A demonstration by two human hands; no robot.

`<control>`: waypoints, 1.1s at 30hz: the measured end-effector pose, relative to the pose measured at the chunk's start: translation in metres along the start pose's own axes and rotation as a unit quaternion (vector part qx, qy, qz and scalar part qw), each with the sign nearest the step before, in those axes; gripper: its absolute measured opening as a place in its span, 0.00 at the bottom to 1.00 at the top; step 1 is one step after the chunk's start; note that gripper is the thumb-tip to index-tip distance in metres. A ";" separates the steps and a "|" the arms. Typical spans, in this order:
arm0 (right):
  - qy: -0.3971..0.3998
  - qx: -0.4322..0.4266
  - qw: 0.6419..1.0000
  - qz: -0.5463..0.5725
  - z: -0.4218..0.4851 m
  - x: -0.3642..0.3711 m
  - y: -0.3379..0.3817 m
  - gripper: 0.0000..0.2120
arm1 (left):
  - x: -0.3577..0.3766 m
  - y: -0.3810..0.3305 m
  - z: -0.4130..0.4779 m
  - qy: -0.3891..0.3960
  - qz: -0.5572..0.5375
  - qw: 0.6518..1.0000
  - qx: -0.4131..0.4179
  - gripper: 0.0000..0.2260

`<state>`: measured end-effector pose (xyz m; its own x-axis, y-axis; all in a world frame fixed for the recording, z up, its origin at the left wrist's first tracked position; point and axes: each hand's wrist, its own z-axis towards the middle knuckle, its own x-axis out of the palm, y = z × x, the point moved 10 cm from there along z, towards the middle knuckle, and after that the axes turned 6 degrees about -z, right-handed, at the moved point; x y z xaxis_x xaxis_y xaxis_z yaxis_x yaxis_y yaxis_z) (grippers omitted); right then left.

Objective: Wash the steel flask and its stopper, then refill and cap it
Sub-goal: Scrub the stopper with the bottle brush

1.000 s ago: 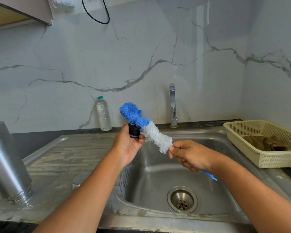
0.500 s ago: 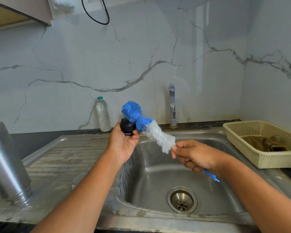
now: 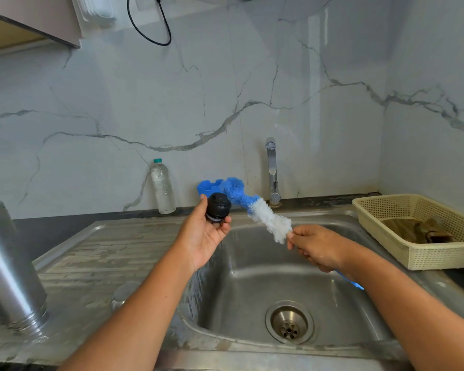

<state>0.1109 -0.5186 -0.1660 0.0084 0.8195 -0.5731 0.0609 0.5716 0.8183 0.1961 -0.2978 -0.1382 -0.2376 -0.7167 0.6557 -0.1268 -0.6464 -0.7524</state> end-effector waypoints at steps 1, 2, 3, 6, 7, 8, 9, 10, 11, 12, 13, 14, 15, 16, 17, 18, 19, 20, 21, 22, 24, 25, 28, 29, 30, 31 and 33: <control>-0.013 0.011 1.000 -0.002 0.002 -0.002 -0.003 0.15 | 0.002 0.002 -0.002 0.006 0.018 1.000 -0.001 0.20; -0.026 0.021 0.999 0.001 0.004 -0.005 -0.006 0.15 | 0.003 0.004 -0.003 0.010 0.033 0.999 -0.001 0.18; -0.042 0.032 0.999 0.006 0.006 -0.008 -0.008 0.14 | 0.004 0.005 -0.004 0.014 0.042 0.999 0.001 0.17; -0.097 0.058 0.993 0.020 0.006 -0.022 -0.015 0.12 | 0.008 0.007 -0.005 0.027 0.052 0.998 0.011 0.17; -0.115 0.069 0.991 0.024 0.005 -0.027 -0.019 0.11 | 0.009 0.008 -0.005 0.032 0.059 0.998 0.014 0.18; -0.135 0.083 0.987 0.030 0.007 -0.033 -0.024 0.09 | 0.009 0.009 -0.005 0.035 0.071 0.997 0.020 0.19; -0.154 0.104 0.982 0.041 0.009 -0.039 -0.031 0.07 | 0.008 0.009 -0.004 0.036 0.088 0.995 0.026 0.19; -0.174 0.128 0.975 0.051 0.011 -0.045 -0.039 0.07 | 0.007 0.009 -0.003 0.034 0.109 0.993 0.033 0.19; -0.191 0.147 0.968 0.064 0.014 -0.050 -0.046 0.09 | 0.006 0.009 -0.003 0.030 0.128 0.991 0.039 0.18; -0.207 0.158 0.963 0.073 0.017 -0.054 -0.051 0.11 | 0.006 0.010 -0.002 0.027 0.144 0.988 0.045 0.18; -0.222 0.159 0.958 0.082 0.018 -0.058 -0.054 0.12 | 0.006 0.011 -0.003 0.026 0.157 0.986 0.051 0.17; -0.233 0.157 0.956 0.088 0.019 -0.061 -0.057 0.11 | 0.006 0.012 -0.003 0.026 0.175 0.983 0.057 0.16; -0.236 0.153 0.955 0.091 0.016 -0.062 -0.058 0.10 | 0.008 0.013 -0.004 0.026 0.200 0.977 0.065 0.16; -0.237 0.136 0.958 0.090 0.016 -0.062 -0.056 0.08 | 0.009 0.014 -0.004 0.025 0.231 0.970 0.076 0.16; -0.231 0.112 0.963 0.084 0.015 -0.060 -0.052 0.06 | 0.009 0.014 -0.005 0.022 0.260 0.961 0.089 0.17; -0.226 0.093 0.967 0.078 0.015 -0.058 -0.048 0.06 | 0.009 0.015 -0.003 0.013 0.281 0.954 0.102 0.19; -0.224 0.093 0.967 0.075 0.012 -0.056 -0.048 0.06 | 0.009 0.015 -0.001 0.002 0.295 0.949 0.110 0.20; -0.229 0.102 0.965 0.083 0.014 -0.055 -0.052 0.06 | 0.009 0.017 0.003 -0.008 0.306 0.945 0.114 0.21; -0.233 0.118 0.960 0.095 0.013 -0.054 -0.055 0.08 | 0.011 0.018 0.008 -0.014 0.318 0.941 0.114 0.21; -0.238 0.130 0.957 0.105 0.014 -0.053 -0.057 0.08 | 0.015 0.019 0.012 -0.015 0.336 0.935 0.114 0.22; -0.241 0.135 0.954 0.119 0.009 -0.051 -0.054 0.09 | 0.028 0.023 0.024 -0.004 0.388 0.915 0.111 0.26; -0.245 0.135 0.952 0.121 0.007 -0.051 -0.052 0.09 | 0.038 0.026 0.029 0.004 0.414 0.904 0.110 0.27; -0.250 0.134 0.949 0.136 0.006 -0.051 -0.053 0.07 | 0.071 0.034 0.045 0.030 0.492 0.860 0.129 0.21; -0.252 0.133 0.949 0.134 0.006 -0.052 -0.052 0.07 | 0.080 0.036 0.050 0.036 0.512 0.847 0.141 0.19; -0.258 0.132 0.948 0.129 0.007 -0.054 -0.054 0.09 | 0.088 0.040 0.057 0.042 0.531 0.833 0.152 0.18; -0.261 0.134 0.948 0.123 0.006 -0.056 -0.054 0.11 | 0.095 0.044 0.064 0.049 0.553 0.816 0.163 0.18; -0.278 0.131 0.946 0.105 0.004 -0.062 -0.052 0.13 | 0.106 0.053 0.076 0.062 0.607 0.771 0.184 0.20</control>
<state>0.1107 -0.5995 -0.1729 0.5671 0.7240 -0.3928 0.2431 0.3086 0.9196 0.2378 -0.4275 -0.1039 -0.0602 -0.8361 -0.5453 0.5380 0.4330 -0.7232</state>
